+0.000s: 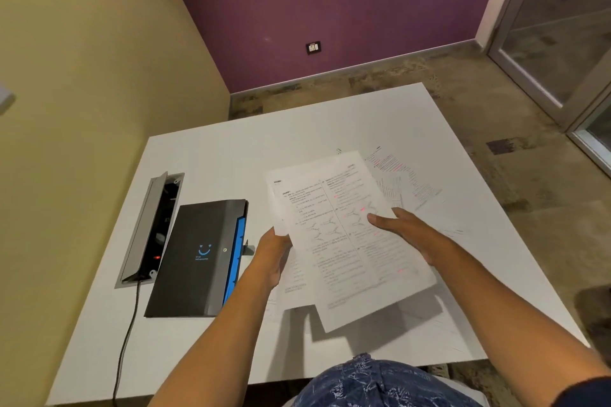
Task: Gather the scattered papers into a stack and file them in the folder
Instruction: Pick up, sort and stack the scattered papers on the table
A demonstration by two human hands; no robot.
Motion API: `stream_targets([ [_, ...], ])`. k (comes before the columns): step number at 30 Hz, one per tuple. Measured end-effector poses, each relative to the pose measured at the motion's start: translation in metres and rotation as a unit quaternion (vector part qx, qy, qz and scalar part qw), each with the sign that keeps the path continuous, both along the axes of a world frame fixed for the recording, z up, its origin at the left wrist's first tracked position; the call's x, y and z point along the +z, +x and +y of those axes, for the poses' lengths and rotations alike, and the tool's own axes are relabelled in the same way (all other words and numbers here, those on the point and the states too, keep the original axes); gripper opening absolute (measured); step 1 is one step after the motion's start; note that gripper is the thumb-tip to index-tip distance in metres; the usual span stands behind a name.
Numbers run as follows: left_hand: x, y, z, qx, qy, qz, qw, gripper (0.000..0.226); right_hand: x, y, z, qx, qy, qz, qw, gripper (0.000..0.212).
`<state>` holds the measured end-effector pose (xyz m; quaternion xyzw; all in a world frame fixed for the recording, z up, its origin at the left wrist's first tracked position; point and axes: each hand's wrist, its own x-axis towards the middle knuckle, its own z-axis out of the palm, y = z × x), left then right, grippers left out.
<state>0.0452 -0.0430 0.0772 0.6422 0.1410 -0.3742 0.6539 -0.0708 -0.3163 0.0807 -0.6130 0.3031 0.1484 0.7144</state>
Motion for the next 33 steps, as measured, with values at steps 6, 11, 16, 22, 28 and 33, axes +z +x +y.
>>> stream_targets([
  [6,0.011,-0.011,-0.009,-0.008,0.104,-0.058,0.993,0.063,-0.012,0.010,0.036,-0.025,0.115,-0.093,0.989,0.043],
  [11,0.026,-0.015,0.002,-0.043,-0.014,-0.106,0.993,0.063,-0.021,0.020,0.045,-0.038,0.041,-0.145,0.988,0.051],
  [16,0.007,-0.007,0.022,-0.112,0.070,-0.202,0.970,0.053,-0.017,0.023,0.053,-0.029,-0.047,-0.165,0.985,0.046],
  [22,-0.017,-0.019,0.034,-0.110,0.118,-0.176,0.971,0.034,-0.058,0.016,0.052,0.084,-0.113,-0.082,0.987,0.049],
  [28,-0.018,-0.020,0.024,-0.085,0.137,-0.184,0.970,0.025,-0.084,0.028,0.029,0.111,-0.243,-0.028,0.963,0.042],
  [33,-0.020,-0.013,0.021,-0.056,0.175,-0.182,0.966,0.036,-0.100,0.042,-0.005,-0.025,-0.376,0.115,0.919,0.056],
])
